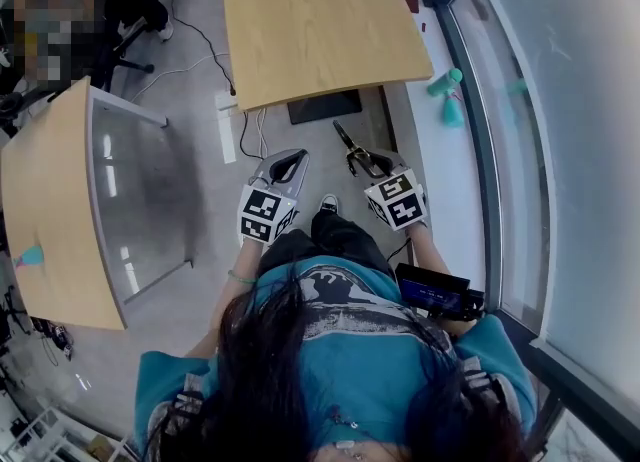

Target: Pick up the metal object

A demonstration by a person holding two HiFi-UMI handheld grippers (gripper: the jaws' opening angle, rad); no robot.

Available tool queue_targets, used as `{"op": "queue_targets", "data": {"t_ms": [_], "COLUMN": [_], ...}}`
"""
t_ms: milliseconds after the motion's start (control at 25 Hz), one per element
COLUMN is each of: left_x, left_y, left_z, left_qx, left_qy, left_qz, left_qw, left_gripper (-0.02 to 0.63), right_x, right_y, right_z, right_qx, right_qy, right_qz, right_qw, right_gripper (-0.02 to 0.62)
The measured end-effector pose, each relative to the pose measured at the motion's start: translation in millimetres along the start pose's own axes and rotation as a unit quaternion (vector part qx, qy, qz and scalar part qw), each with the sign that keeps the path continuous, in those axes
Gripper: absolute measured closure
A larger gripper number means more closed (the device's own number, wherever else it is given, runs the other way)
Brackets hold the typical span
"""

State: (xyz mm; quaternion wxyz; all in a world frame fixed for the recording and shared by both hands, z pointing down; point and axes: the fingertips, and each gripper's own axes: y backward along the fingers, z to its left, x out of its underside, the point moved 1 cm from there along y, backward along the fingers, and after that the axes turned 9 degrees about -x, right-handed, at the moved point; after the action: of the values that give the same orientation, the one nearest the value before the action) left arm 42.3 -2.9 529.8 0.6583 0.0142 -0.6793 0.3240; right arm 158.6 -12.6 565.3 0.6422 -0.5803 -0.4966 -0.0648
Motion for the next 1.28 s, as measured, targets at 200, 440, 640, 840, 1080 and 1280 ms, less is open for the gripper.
{"op": "queue_targets", "data": {"t_ms": [200, 440, 640, 840, 1080, 1280], "left_x": [9.7, 27.4, 46.1, 70.0, 82.7, 80.1], "left_y": [35.3, 94.8, 141.6, 175.1, 198.7, 207.4], "left_z": [1.1, 14.2, 14.9, 1.7, -8.8, -17.1], "left_qx": [0.006, -0.002, 0.012, 0.038, 0.057, 0.067], "left_qy": [-0.014, -0.01, -0.013, -0.021, -0.025, -0.031], "left_qz": [-0.003, -0.01, -0.014, -0.008, -0.01, -0.022], "left_qw": [0.9999, 0.9999, 0.9997, 0.999, 0.998, 0.997], "left_gripper": [0.603, 0.603, 0.603, 0.603, 0.603, 0.603], "right_x": [-0.9, -2.7, -0.5, 15.1, 31.7, 37.2], "right_y": [-2.9, 0.3, 5.6, 13.3, 19.3, 26.9], "right_z": [32.1, 88.3, 141.0, 187.0, 224.0, 238.8], "right_qx": [0.003, 0.013, 0.025, 0.037, 0.049, 0.058], "right_qy": [-0.012, -0.023, -0.038, -0.043, -0.046, -0.036], "right_qz": [-0.004, -0.016, -0.03, -0.035, -0.03, -0.028], "right_qw": [1.0, 1.0, 0.999, 0.998, 0.997, 0.997], "right_gripper": [0.506, 0.506, 0.506, 0.506, 0.506, 0.506]}}
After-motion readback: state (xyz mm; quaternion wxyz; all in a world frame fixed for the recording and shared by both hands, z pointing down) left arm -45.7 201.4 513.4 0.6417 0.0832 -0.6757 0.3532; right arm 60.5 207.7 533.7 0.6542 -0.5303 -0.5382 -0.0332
